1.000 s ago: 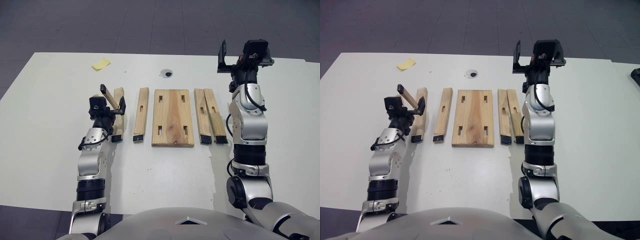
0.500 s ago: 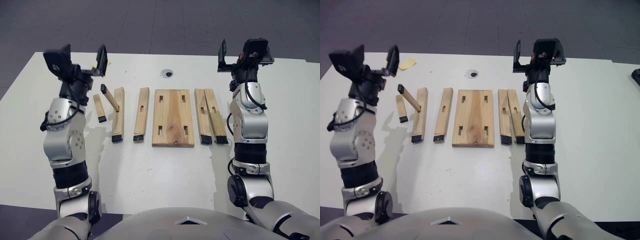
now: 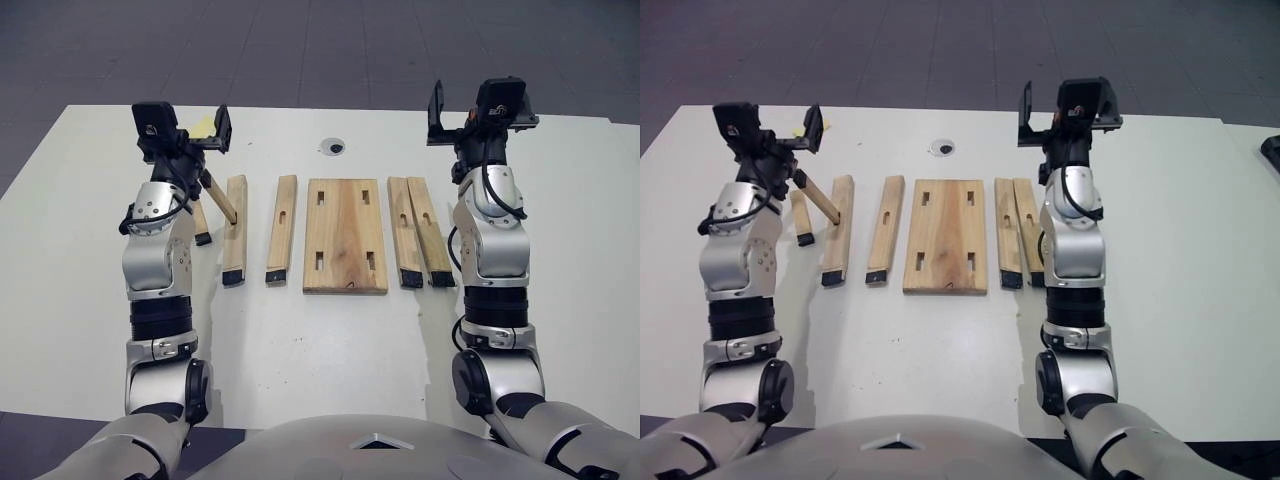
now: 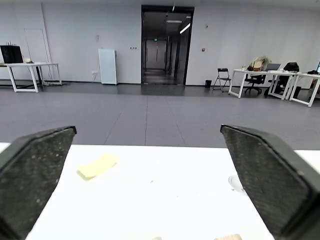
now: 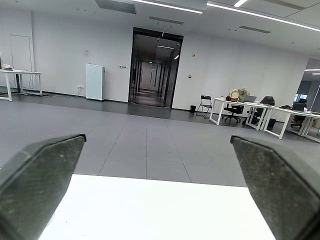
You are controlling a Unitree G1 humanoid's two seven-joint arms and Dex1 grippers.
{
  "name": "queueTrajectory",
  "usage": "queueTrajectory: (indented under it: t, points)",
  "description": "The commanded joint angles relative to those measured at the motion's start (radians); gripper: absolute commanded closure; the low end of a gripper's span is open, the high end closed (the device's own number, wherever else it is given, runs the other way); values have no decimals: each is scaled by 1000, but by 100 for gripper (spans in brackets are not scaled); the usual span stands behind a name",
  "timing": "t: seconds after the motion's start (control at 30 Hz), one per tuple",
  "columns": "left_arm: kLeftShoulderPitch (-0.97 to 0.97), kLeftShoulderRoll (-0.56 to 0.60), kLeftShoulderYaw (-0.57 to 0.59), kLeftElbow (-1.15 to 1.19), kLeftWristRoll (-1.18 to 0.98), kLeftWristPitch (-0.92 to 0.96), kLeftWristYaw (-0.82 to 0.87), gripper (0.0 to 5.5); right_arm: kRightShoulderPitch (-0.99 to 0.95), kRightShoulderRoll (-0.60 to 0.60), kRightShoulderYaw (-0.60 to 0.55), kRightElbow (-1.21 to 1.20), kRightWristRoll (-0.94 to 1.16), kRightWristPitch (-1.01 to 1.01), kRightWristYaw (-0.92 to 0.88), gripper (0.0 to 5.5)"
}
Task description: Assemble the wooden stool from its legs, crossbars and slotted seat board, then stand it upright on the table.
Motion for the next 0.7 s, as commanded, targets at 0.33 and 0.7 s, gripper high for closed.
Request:
queueTrajectory:
  t: [0.33,0.7]
  points:
    - [-131,-5,27,-6,-26,-6,28,12,-8,2,5,5,5,6,3,10]
    - [6,-43,-81,337,73,-155,-43,12,2,-1,-1,-1,6,16,2,10]
